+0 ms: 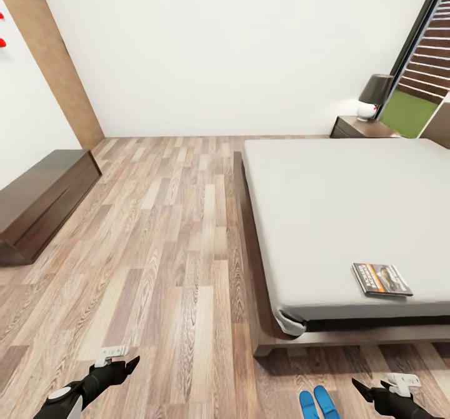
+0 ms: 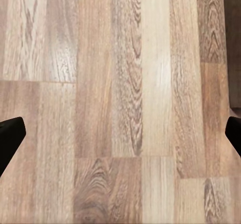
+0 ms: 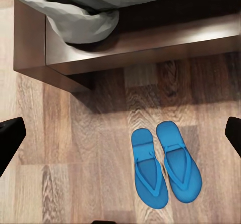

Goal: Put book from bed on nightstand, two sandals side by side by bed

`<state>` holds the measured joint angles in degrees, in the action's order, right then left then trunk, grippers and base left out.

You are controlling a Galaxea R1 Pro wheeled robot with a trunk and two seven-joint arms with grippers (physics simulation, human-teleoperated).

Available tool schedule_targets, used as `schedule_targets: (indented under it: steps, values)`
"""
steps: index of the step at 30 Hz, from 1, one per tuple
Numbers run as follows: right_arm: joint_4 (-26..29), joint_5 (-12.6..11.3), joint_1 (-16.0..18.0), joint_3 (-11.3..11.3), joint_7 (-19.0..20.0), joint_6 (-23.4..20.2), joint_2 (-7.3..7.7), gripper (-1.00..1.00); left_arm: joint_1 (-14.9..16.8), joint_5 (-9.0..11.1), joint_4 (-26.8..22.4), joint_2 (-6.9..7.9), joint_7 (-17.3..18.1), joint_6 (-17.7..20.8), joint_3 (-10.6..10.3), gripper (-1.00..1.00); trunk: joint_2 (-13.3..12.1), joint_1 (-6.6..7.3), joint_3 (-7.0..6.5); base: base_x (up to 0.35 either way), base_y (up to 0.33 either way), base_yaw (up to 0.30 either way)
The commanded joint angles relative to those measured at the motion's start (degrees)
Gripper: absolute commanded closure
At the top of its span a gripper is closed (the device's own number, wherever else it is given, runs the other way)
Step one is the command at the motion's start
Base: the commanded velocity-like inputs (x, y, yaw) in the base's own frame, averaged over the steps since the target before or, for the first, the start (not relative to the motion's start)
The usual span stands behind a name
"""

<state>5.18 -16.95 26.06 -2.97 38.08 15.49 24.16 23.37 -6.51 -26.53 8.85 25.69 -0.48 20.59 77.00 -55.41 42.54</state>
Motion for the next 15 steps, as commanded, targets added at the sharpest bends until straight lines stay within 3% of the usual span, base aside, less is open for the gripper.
schedule_targets:
  steps: [1,4,15]
  values:
    - [-0.1,0.0,0.0,-0.3,0.3,0.1,0.01,-1.0,0.1,-0.6,0.0,-0.05,0.4,0.0,0.5,-1.0,-0.4,0.23,-0.14,0.0,0.0,0.0]
    - [-0.1,0.0,0.0,-0.3,0.3,0.1,0.01,-1.0,0.1,-0.6,0.0,-0.06,0.4,0.0,0.4,-1.0,-1.6,0.89,-0.68,0.0,0.0,0.0]
    - [-0.3,0.1,0.1,-0.1,0.3,0.2,-0.17,-1.0,-0.2,-0.7,0.3,-0.39,0.1,-0.1,0.3,-1.0,-1.6,0.89,-0.68,0.0,0.0,0.0]
